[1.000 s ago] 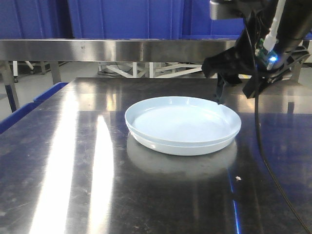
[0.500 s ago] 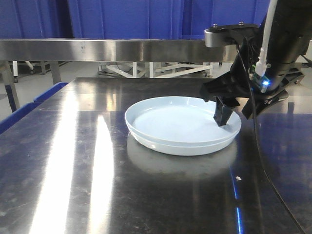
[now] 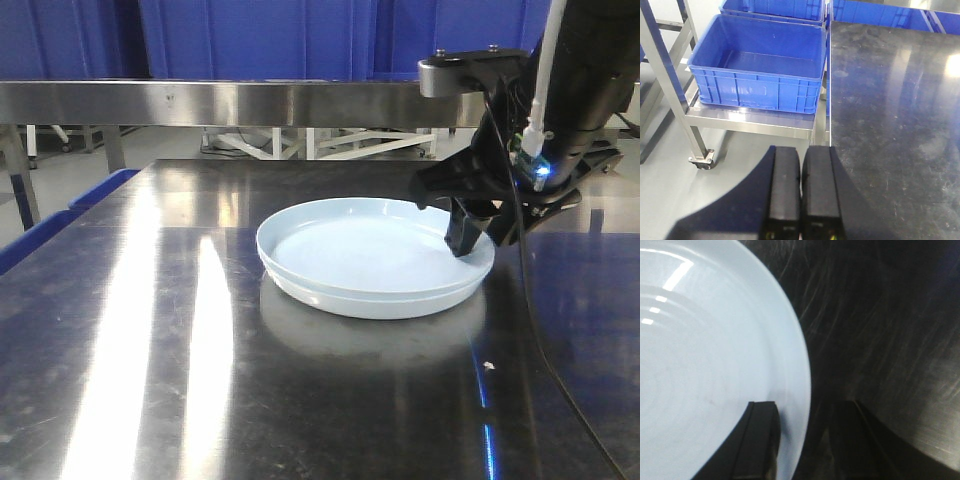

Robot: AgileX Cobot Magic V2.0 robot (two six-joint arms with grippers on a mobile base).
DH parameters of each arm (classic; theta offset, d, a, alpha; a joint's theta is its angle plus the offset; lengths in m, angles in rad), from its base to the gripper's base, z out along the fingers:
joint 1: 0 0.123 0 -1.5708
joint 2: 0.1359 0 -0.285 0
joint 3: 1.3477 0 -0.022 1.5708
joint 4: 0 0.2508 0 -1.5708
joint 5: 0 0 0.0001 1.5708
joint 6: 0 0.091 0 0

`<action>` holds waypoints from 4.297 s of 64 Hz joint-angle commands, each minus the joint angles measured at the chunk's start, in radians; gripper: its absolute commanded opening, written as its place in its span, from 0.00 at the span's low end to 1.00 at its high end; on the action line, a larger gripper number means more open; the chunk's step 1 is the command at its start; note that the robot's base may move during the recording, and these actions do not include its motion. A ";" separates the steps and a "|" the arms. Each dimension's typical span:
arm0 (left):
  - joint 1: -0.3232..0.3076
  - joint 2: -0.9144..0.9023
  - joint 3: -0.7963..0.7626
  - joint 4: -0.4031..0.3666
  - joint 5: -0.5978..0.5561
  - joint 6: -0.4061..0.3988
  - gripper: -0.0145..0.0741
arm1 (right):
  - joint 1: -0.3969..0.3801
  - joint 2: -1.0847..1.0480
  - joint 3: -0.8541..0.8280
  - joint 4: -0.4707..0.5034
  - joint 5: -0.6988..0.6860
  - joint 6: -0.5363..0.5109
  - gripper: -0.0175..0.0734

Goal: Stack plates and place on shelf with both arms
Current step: 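Grasp the rim of the stacked plates with the right gripper, then lift the plate stack up off the table with the right gripper, then hold the plate stack raised while the base turns from the table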

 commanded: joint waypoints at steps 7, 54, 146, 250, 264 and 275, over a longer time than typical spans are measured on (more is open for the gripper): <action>0.000 -0.004 -0.030 0.002 -0.080 -0.007 0.26 | 0.000 -0.015 -0.031 -0.007 -0.051 -0.007 0.58; 0.000 -0.004 -0.030 0.002 -0.080 -0.007 0.26 | -0.051 -0.341 -0.049 -0.040 -0.178 -0.007 0.22; 0.000 -0.004 -0.030 0.002 -0.080 -0.007 0.26 | -0.441 -1.247 0.558 -0.040 -0.160 -0.007 0.22; 0.000 -0.004 -0.030 0.002 -0.080 -0.007 0.26 | -0.441 -1.247 0.558 -0.040 -0.160 -0.007 0.22; 0.000 -0.004 -0.030 0.002 -0.080 -0.007 0.26 | -0.441 -1.247 0.558 -0.040 -0.160 -0.007 0.22; 0.000 -0.004 -0.030 0.002 -0.080 -0.007 0.26 | -0.441 -1.247 0.558 -0.040 -0.160 -0.007 0.22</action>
